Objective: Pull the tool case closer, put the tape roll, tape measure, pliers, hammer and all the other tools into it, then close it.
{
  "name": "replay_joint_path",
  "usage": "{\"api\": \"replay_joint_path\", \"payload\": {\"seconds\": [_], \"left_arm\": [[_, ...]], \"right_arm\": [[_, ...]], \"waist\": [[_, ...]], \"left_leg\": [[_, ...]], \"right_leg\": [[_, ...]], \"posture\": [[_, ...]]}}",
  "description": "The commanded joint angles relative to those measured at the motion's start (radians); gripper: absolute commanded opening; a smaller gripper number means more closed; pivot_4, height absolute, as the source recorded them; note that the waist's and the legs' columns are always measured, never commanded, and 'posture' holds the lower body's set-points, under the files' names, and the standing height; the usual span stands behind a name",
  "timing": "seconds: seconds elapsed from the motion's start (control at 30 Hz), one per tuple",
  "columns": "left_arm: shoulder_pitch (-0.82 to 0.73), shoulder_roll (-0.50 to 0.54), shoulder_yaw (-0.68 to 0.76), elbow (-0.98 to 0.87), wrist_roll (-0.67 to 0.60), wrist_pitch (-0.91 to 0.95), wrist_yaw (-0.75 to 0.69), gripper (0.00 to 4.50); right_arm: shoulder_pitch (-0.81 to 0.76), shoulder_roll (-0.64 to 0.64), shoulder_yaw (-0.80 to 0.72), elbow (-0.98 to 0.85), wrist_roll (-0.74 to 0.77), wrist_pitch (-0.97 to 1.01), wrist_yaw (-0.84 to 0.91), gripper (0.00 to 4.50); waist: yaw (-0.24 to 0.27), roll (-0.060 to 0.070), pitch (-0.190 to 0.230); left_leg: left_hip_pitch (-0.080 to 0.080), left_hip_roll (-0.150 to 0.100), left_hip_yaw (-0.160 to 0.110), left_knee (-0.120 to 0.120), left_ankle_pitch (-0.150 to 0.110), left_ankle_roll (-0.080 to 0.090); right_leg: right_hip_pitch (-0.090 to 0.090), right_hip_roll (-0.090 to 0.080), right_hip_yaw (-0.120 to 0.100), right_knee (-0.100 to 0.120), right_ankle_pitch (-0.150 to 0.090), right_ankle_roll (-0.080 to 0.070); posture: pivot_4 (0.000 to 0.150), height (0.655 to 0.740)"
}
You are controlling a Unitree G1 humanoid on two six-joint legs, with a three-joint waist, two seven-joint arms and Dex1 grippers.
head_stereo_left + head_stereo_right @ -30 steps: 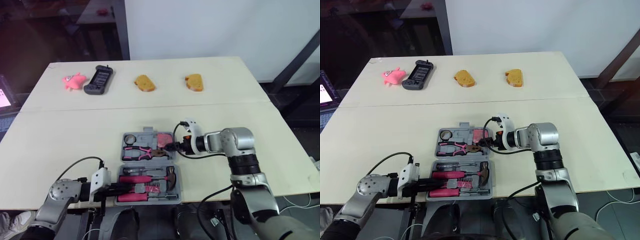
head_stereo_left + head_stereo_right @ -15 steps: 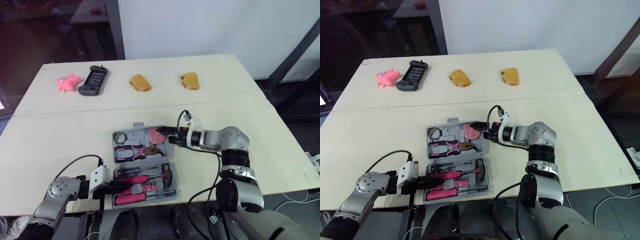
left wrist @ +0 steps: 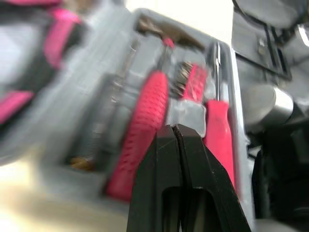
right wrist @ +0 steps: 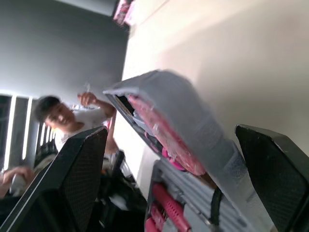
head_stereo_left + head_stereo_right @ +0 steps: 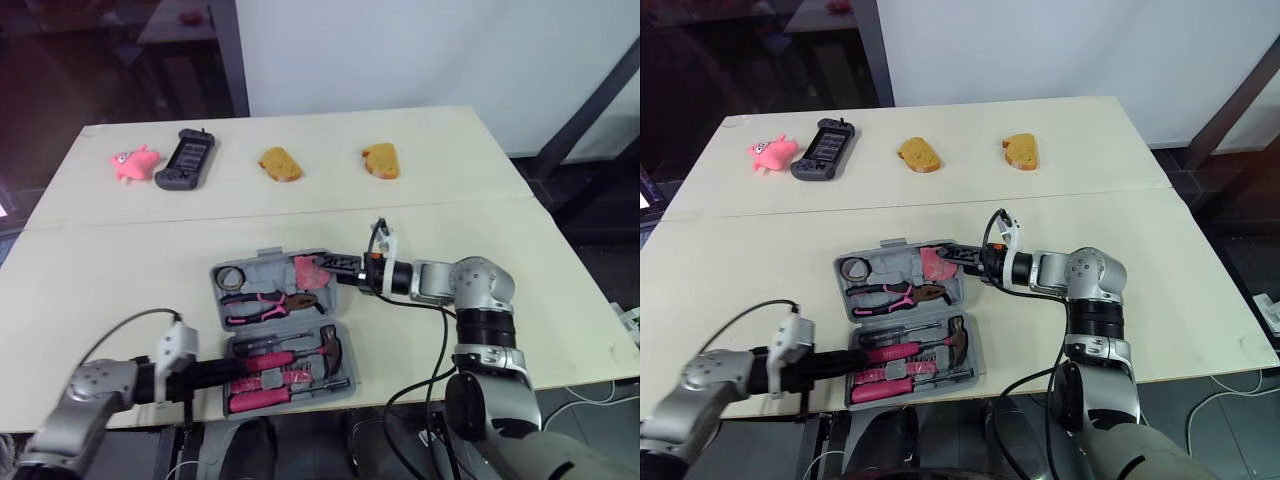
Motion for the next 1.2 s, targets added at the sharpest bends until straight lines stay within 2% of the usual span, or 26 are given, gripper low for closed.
{"api": "replay_joint_path", "payload": {"seconds": [0.03, 0.1, 0.17, 0.27, 0.37, 0.4, 0.5, 0.57, 0.67, 0.77, 0.87, 0.97, 1.2], "left_arm": [[0.064, 0.051, 0.136, -0.017, -0.097, 0.084, -0.031, 0.00], [0.093, 0.080, 0.191, 0.004, -0.102, 0.097, -0.048, 0.00], [0.114, 0.109, 0.242, 0.032, -0.089, 0.082, -0.073, 0.00], [0.116, 0.124, 0.270, 0.029, -0.088, 0.078, -0.093, 0.00], [0.108, 0.124, 0.285, -0.010, -0.104, 0.094, -0.106, 0.00], [0.104, 0.126, 0.295, -0.021, -0.112, 0.097, -0.113, 0.00], [0.106, 0.132, 0.330, -0.048, -0.127, 0.099, -0.131, 0.00], [0.117, 0.133, 0.351, -0.060, -0.131, 0.102, -0.143, 0.00], [0.120, 0.138, 0.385, -0.066, -0.115, 0.105, -0.122, 0.00], [0.117, 0.138, 0.414, -0.083, -0.070, 0.090, -0.064, 0.00], [0.121, 0.153, 0.425, -0.090, -0.026, 0.074, -0.038, 0.00], [0.122, 0.152, 0.435, -0.092, -0.037, 0.065, -0.055, 0.00], [0.120, 0.150, 0.429, -0.092, -0.028, 0.064, -0.058, 0.00]], "right_arm": [[0.032, -0.032, 0.069, -0.175, 0.112, 0.032, 0.088, 4.45], [0.058, -0.069, 0.090, -0.291, 0.175, 0.064, 0.121, 4.45], [0.105, -0.155, 0.127, -0.502, 0.284, 0.118, 0.178, 4.45], [0.170, -0.269, 0.176, -0.711, 0.385, 0.148, 0.214, 4.45], [0.199, -0.317, 0.137, -0.795, 0.431, 0.137, 0.176, 4.45], [0.212, -0.353, 0.109, -0.825, 0.418, 0.095, 0.167, 4.45], [0.343, -0.521, 0.107, -0.952, 0.241, -0.176, 0.210, 4.45], [0.424, -0.561, 0.078, -0.977, 0.208, -0.300, 0.248, 4.45], [0.596, -0.642, 0.045, -0.972, 0.042, -0.590, 0.361, 4.45], [0.709, -0.701, -0.006, -0.917, -0.039, -0.751, 0.432, 4.45], [0.761, -0.732, -0.023, -0.863, -0.094, -0.857, 0.460, 4.45], [0.790, -0.749, -0.011, -0.824, -0.138, -0.933, 0.478, 4.45], [0.798, -0.743, 0.027, -0.786, -0.164, -0.992, 0.474, 4.45]], "waist": [[-0.001, 0.000, 0.000], [0.001, 0.001, 0.001], [0.006, 0.001, 0.003], [0.014, -0.001, 0.004], [0.014, -0.005, 0.006], [0.014, -0.006, 0.006], [0.017, -0.009, 0.009], [0.019, -0.011, 0.009], [0.029, -0.012, 0.010], [0.039, -0.014, 0.011], [0.038, -0.015, 0.012], [0.038, -0.016, 0.013], [0.039, -0.016, 0.013]], "left_leg": [[0.000, 0.000, 0.000, 0.000, 0.000, 0.000], [0.000, 0.000, 0.000, 0.000, 0.000, 0.000], [0.000, 0.000, 0.000, -0.001, 0.000, 0.000], [0.000, 0.000, 0.000, -0.001, 0.000, 0.000], [0.000, -0.001, 0.000, -0.001, 0.000, 0.000], [0.000, 0.000, 0.000, 0.000, 0.000, 0.000], [0.000, 0.000, 0.001, 0.002, 0.000, 0.000], [0.000, 0.000, 0.002, 0.002, 0.000, -0.001], [0.000, 0.000, 0.002, 0.000, 0.000, 0.000], [0.000, 0.000, 0.002, 0.001, 0.000, -0.001], [0.000, 0.000, 0.002, 0.004, 0.000, -0.001], [0.001, 0.000, 0.002, 0.008, 0.000, -0.001], [0.002, 0.000, 0.002, 0.010, 0.000, -0.001]], "right_leg": [[0.000, 0.000, 0.000, 0.000, 0.000, 0.000], [0.000, 0.000, 0.000, 0.000, -0.001, 0.000], [-0.001, 0.000, 0.000, 0.000, -0.001, 0.000], [0.000, -0.001, -0.001, -0.001, -0.002, -0.001], [0.000, -0.001, -0.001, -0.002, -0.002, -0.001], [0.000, -0.001, -0.001, -0.002, -0.002, -0.001], [0.001, -0.002, -0.001, -0.002, -0.003, -0.004], [0.001, -0.002, -0.001, -0.003, -0.003, -0.003], [0.000, -0.001, -0.001, -0.003, -0.002, -0.001], [0.001, -0.002, -0.001, -0.003, -0.002, 0.000], [0.003, -0.002, -0.001, -0.003, -0.002, -0.001], [0.005, -0.002, 0.000, -0.003, -0.004, -0.004], [0.008, -0.002, 0.000, -0.003, -0.003, -0.005]], "posture": [[0.150, 0.7400], [0.150, 0.7400], [0.150, 0.7400], [0.150, 0.7400], [0.150, 0.7400], [0.150, 0.7400], [0.150, 0.7400], [0.150, 0.7400], [0.150, 0.7400], [0.150, 0.7400], [0.150, 0.7400], [0.150, 0.7400], [0.150, 0.7400]]}}
